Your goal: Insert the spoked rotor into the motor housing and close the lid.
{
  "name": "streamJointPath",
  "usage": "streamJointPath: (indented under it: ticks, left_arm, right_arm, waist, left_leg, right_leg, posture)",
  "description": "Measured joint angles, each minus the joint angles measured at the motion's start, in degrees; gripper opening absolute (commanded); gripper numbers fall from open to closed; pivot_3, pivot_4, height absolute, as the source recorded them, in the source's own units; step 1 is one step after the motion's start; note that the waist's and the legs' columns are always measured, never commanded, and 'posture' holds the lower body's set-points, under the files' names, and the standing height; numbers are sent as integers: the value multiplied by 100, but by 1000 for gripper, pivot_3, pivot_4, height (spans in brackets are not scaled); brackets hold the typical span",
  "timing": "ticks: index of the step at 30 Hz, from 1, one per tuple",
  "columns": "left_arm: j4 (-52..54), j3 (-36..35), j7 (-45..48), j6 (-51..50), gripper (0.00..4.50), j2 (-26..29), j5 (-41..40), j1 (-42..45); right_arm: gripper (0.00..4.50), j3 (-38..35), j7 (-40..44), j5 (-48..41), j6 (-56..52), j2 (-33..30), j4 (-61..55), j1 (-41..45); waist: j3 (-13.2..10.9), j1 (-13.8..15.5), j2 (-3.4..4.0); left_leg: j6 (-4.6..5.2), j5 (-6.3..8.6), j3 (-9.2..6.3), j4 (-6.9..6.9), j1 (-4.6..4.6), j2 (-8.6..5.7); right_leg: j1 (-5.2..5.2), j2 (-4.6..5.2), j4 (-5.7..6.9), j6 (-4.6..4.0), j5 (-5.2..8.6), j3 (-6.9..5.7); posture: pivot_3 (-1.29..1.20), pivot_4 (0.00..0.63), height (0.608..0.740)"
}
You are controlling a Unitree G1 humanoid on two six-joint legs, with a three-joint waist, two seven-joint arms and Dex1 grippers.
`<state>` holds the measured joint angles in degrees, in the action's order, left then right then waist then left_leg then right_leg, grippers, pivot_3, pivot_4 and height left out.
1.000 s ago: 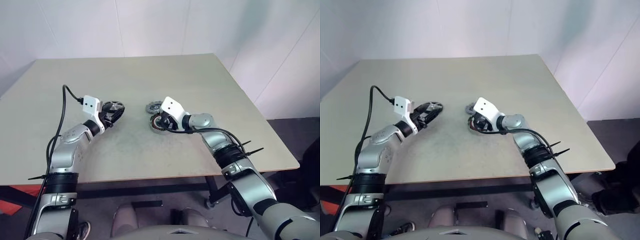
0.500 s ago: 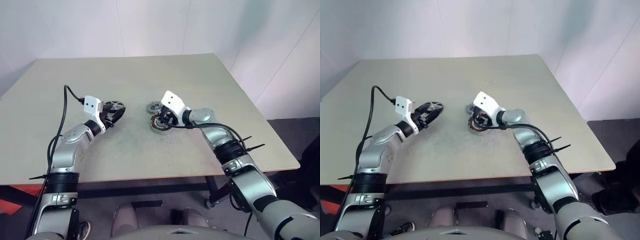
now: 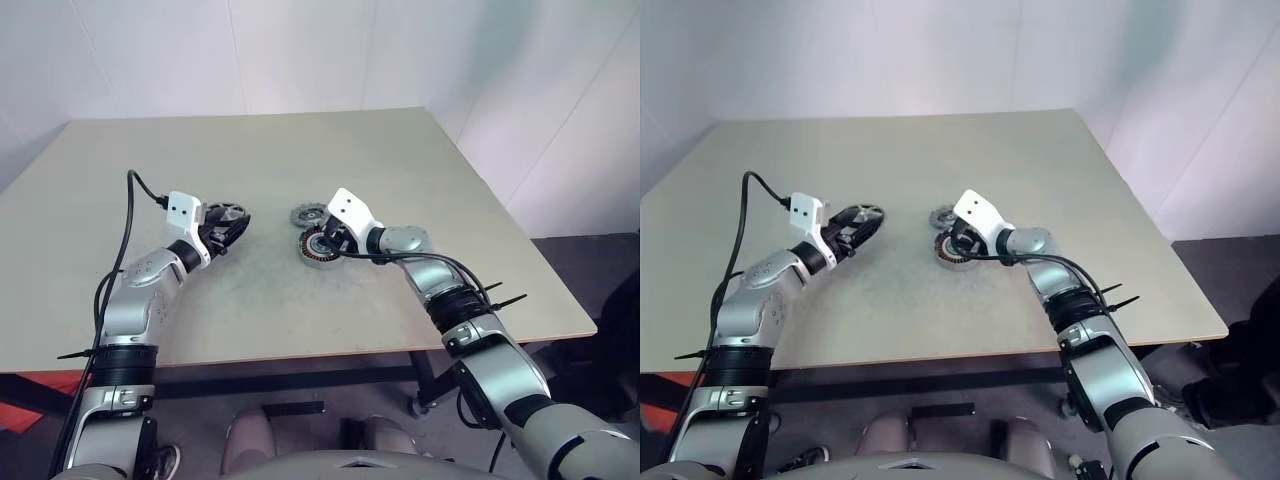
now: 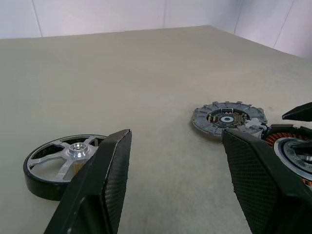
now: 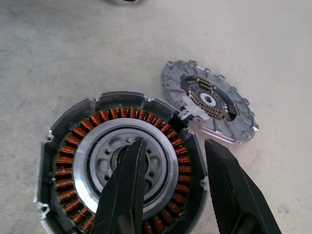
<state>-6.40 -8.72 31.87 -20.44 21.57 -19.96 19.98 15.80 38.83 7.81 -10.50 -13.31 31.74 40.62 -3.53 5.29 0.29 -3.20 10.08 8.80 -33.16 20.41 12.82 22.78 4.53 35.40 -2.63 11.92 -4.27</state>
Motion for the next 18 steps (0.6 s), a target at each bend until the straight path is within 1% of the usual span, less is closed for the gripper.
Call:
streamJointPath:
  ticks: [5,9,13,18]
  left_arm:
    - [-9,4,8,0,3115,0,5,2]
    - [-42,14,7,1,3115,-6,18,4]
    - [-66,20,4,1,3115,-12,28,4]
    - [-74,22,2,2,3115,-18,35,7]
  right_arm:
    - [2110,-13,-88,-5,-72,-21,1,26]
    - [2110,-112,-90,-14,-117,-144,-20,127]
    - [2110,-178,-30,-51,-182,-215,-369,201]
    - [2110,-158,41,-113,-369,-86,-652,106]
  waist:
    - [-1,6,0]
    - [-2,14,0]
    - [-2,10,0]
    - [-2,8,0]
  left_leg:
    - [-2,-1,0,0,-20,-1]
    - [-2,-2,0,0,-16,-2]
    - [-3,-2,0,9,-8,0]
    - [-3,-2,0,9,0,0]
  right_leg:
    - [-16,0,2,18,10,2]
    - [-14,0,2,1,1,3]
    - [-3,-4,1,-3,2,3]
    - [5,-4,1,-4,3,4]
  posture:
    - [0,0,740]
    - [0,0,740]
    - [0,0,740]
    - [0,0,740]
